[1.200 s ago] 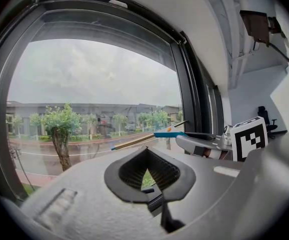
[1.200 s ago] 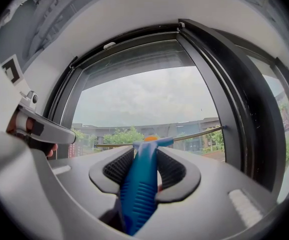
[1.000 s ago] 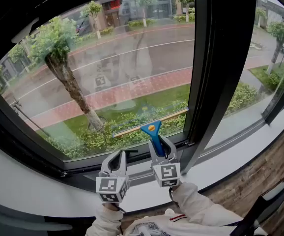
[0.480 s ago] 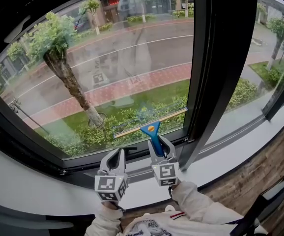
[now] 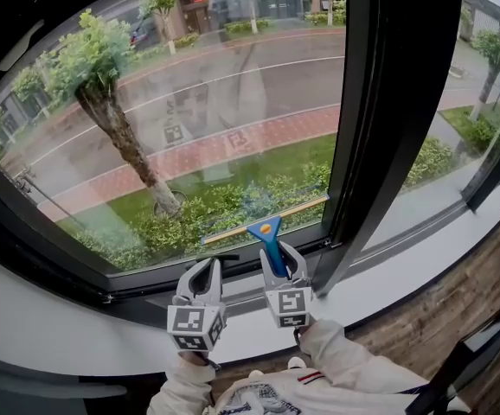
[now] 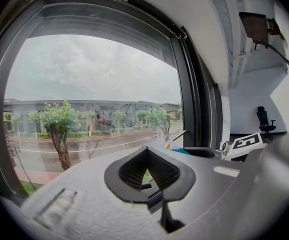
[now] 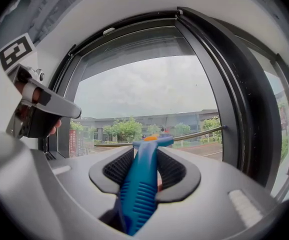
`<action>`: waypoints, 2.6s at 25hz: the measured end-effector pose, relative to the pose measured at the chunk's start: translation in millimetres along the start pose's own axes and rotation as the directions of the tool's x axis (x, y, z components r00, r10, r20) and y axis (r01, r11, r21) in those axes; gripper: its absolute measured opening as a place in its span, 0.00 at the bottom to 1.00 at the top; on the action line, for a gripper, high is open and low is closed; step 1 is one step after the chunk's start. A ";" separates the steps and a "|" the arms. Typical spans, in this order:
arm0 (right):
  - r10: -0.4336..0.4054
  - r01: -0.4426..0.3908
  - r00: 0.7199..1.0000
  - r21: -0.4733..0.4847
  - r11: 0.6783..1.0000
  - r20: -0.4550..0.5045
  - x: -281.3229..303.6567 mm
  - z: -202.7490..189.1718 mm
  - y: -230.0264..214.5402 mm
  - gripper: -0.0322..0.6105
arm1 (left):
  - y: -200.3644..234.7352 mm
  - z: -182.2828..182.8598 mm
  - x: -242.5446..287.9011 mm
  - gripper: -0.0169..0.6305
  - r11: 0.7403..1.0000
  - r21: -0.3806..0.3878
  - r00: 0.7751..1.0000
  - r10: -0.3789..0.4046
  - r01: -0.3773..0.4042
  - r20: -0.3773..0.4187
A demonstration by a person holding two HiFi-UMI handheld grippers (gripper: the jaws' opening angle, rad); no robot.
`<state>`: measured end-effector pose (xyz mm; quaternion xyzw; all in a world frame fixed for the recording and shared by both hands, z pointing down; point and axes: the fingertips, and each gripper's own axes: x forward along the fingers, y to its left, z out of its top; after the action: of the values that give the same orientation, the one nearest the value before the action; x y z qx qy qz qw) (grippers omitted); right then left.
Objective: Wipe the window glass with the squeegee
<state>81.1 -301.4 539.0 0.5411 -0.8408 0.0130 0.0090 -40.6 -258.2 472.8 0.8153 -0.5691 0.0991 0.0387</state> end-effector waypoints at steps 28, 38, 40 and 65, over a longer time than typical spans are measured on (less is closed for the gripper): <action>-0.005 0.021 0.991 0.113 0.993 -0.135 3.3 -66.8 -0.6 0.28 | 5.7 -21.3 -6.0 0.03 1.000 -0.022 0.998 0.013 -0.015 -0.058; -0.004 0.018 0.988 0.094 0.995 -0.156 3.9 -77.5 -0.4 0.28 | 6.6 -23.7 -9.8 0.03 0.999 -0.023 0.998 0.023 -0.024 -0.066; -0.004 0.019 0.987 0.094 0.995 -0.158 4.0 -79.1 -0.8 0.28 | 6.5 -23.5 -9.9 0.03 0.999 -0.019 0.998 0.025 -0.026 -0.065; 0.018 -0.011 0.998 0.116 0.993 -0.056 -2.0 -19.6 2.9 0.28 | -0.5 -33.3 -26.1 0.03 0.994 -0.043 0.992 0.097 -0.101 -0.079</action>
<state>79.3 -297.8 558.5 0.5340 -0.8420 0.0768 0.0014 -52.7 -228.2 500.0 0.7806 -0.6091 0.1189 0.0745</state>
